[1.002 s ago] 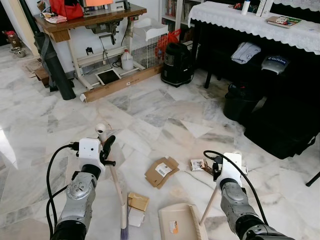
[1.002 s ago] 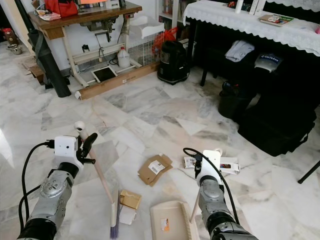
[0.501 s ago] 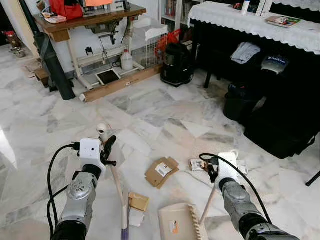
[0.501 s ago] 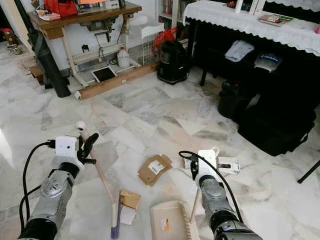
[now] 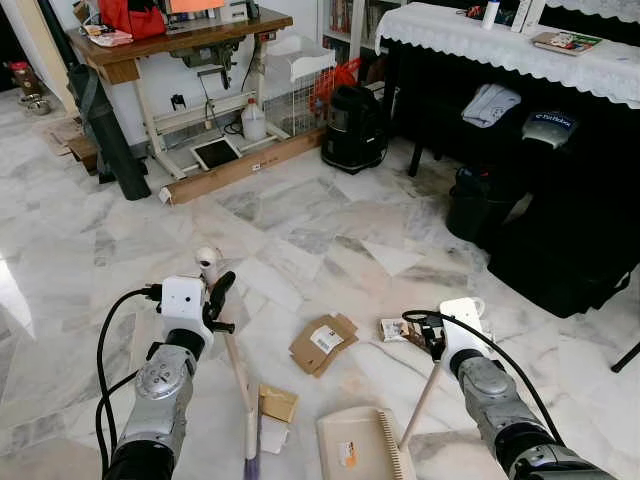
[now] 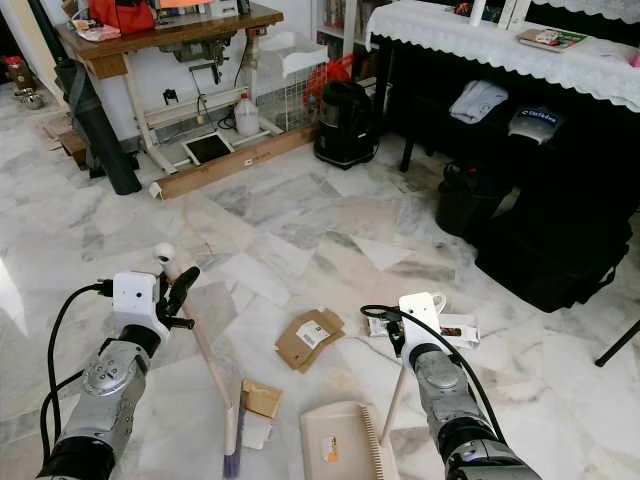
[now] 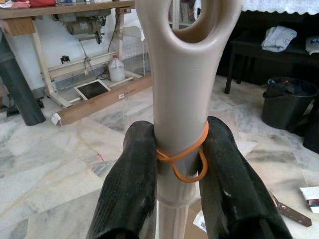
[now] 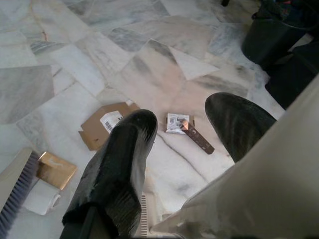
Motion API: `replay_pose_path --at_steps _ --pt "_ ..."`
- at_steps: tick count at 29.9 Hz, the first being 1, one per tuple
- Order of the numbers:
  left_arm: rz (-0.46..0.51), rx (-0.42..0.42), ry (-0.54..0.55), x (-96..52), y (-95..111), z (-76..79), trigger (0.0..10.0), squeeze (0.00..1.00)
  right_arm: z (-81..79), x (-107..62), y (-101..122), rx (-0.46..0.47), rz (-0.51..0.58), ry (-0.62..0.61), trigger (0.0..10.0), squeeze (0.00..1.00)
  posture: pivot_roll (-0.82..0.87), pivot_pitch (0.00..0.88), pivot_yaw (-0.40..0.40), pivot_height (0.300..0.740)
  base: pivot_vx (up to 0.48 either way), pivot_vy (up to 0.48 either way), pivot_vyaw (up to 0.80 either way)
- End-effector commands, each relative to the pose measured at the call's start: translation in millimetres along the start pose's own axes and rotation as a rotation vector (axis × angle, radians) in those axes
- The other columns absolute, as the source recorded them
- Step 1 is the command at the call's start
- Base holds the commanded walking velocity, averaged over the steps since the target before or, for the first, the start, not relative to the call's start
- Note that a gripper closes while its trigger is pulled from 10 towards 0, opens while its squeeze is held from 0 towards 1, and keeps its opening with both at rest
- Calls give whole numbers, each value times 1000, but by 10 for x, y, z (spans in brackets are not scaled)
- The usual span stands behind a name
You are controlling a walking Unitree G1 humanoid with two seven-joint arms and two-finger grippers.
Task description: Sweep floor
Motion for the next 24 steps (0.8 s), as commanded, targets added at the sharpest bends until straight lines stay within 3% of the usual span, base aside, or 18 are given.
replay_pose_path --at_steps 1,8,24 --pt "36 7 -20 56 111 37 10000 0 26 -5 28 -15 17 4 10000 0 75 0 -6 740 0 0 0" --pt "36 22 -34 61 118 58 10000 0 -46 -23 13 -42 28 64 10000 0 81 0 -5 740 0 0 0" --pt "33 40 -56 64 116 95 10000 0 125 -89 -1 -73 64 58 10000 0 74 0 -2 740 0 0 0"
Point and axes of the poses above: a point about 5 cm out from each wrist's last joint towards the gripper, its own x axis pointing out of the wrist towards the gripper, its own y axis along the axis of the wrist's last joint, z = x × y, the point moved 4 cm from there along x, pointing out of the wrist towards the gripper, and after that the axes turned 7 degrees about -x, right-handed, at the moved point
